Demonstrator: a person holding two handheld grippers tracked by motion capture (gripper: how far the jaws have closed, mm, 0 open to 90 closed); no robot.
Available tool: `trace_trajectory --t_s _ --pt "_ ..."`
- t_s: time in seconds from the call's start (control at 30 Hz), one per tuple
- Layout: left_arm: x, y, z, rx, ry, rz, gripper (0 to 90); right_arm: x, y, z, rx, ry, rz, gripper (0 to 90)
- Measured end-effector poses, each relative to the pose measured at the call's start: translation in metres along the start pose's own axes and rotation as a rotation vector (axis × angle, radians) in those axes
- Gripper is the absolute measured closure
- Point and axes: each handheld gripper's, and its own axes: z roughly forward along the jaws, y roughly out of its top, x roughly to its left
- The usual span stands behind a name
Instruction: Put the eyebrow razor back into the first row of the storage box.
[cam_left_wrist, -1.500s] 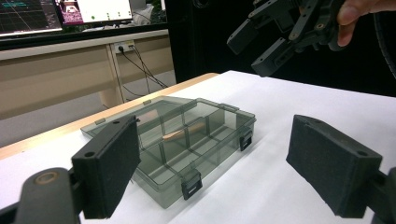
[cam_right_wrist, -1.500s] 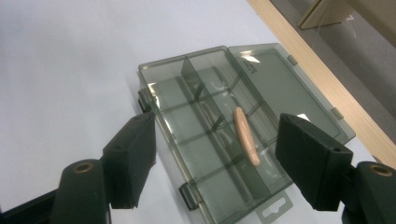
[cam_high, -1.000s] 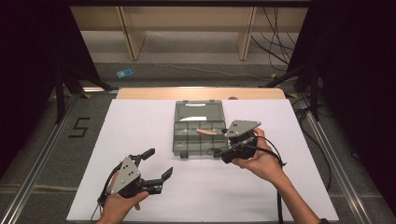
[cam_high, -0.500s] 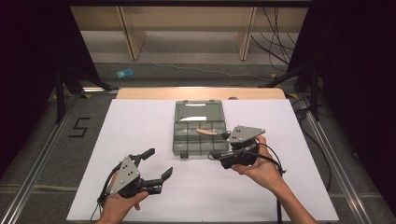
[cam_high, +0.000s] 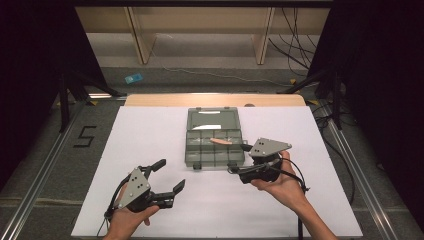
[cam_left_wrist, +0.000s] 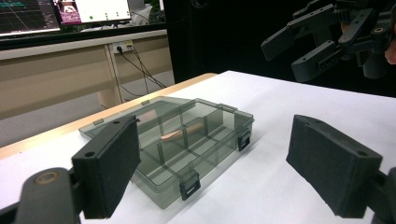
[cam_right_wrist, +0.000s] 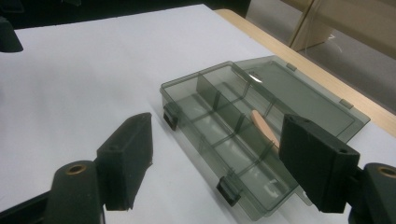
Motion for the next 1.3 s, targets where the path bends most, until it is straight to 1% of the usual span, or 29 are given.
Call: trace_trajectory --t_s 0.13,0.33,0.37,0.4,0.5,0.57,0.6,0.67,0.7,0.77,0.8,0.87,0.9,0.93,1.0,1.03,1.07,1.1,1.13,1.17,1.2,1.23,1.27,1.3 --pt "0.0 0.0 0.0 -0.003 0.002 -0.001 16.3 -0.001 -0.003 -0.002 -0.025 -0.014 0.008 26.1" --pt "0.0 0.0 0.0 -0.001 0.0 -0.001 16.3 -0.002 -0.007 -0.005 -0.033 -0.005 0.04 25.4" --pt "0.0 0.0 0.0 -0.008 -0.003 -0.004 16.3 -0.001 -0.008 -0.004 -0.036 -0.008 0.044 25.2" --pt "0.0 0.0 0.0 0.002 0.001 0.0 16.3 -0.001 -0.009 -0.005 -0.031 0.0 0.045 24.9" --pt "0.0 0.0 0.0 0.001 0.0 0.001 16.3 -0.001 -0.011 -0.006 -0.045 -0.006 0.044 24.1" --pt "0.0 0.0 0.0 0.001 0.0 -0.001 16.3 -0.001 -0.012 -0.008 -0.052 -0.01 0.056 23.7" --pt "0.0 0.0 0.0 0.0 0.001 0.0 16.3 -0.002 -0.012 -0.009 -0.058 -0.016 0.05 23.4" --pt "0.0 0.0 0.0 0.001 0.002 -0.001 16.3 -0.001 -0.014 -0.01 -0.069 -0.02 0.066 23.2" --pt "0.0 0.0 0.0 0.002 0.001 -0.001 16.4 -0.001 -0.014 -0.011 -0.07 -0.015 0.073 23.0" --pt "0.0 0.0 0.0 0.003 0.0 0.003 16.3 -0.002 -0.016 -0.013 -0.076 -0.019 0.082 22.7" --pt "0.0 -0.001 0.0 0.003 -0.001 0.001 16.4 -0.003 -0.016 -0.014 -0.082 -0.026 0.072 22.6" --pt "-0.001 -0.001 0.0 0.004 -0.001 0.001 16.3 -0.002 -0.018 -0.016 -0.081 -0.019 0.088 22.5" --pt "-0.001 -0.001 0.0 0.004 -0.001 0.002 16.4 -0.002 -0.019 -0.017 -0.085 -0.023 0.089 22.5" --pt "-0.001 -0.001 0.0 0.004 -0.001 0.001 16.3 -0.003 -0.02 -0.017 -0.099 -0.038 0.083 22.4" --pt "0.0 -0.001 0.0 0.004 0.0 0.001 16.3 -0.003 -0.022 -0.02 -0.095 -0.034 0.094 22.4" --pt "0.0 -0.001 0.0 0.003 0.0 -0.002 16.3 -0.004 -0.023 -0.021 -0.109 -0.04 0.088 22.1" --pt "0.0 -0.001 0.0 0.003 0.001 -0.001 16.3 -0.003 -0.024 -0.023 -0.107 -0.044 0.1 21.1" --pt "0.0 -0.001 0.0 0.003 0.001 -0.001 16.3 -0.003 -0.025 -0.024 -0.108 -0.043 0.101 20.4" --pt "0.0 -0.001 0.0 0.003 0.0 -0.002 16.3 -0.003 -0.026 -0.025 -0.119 -0.053 0.099 20.3" --pt "0.0 -0.001 0.0 0.004 0.0 0.001 16.3 -0.003 -0.027 -0.027 -0.117 -0.049 0.107 20.3" --pt "-0.001 -0.001 0.0 0.005 -0.001 0.002 16.3 -0.004 -0.028 -0.028 -0.125 -0.051 0.101 20.3" --pt "-0.001 -0.001 0.0 0.005 -0.002 0.002 16.3 -0.003 -0.029 -0.029 -0.126 -0.054 0.114 20.3" --pt "-0.001 -0.001 0.0 0.004 -0.002 0.005 16.3 -0.003 -0.03 -0.031 -0.14 -0.064 0.111 20.3" --pt "-0.001 -0.001 0.001 0.004 -0.001 0.004 16.3 -0.003 -0.031 -0.032 -0.145 -0.055 0.122 20.3"
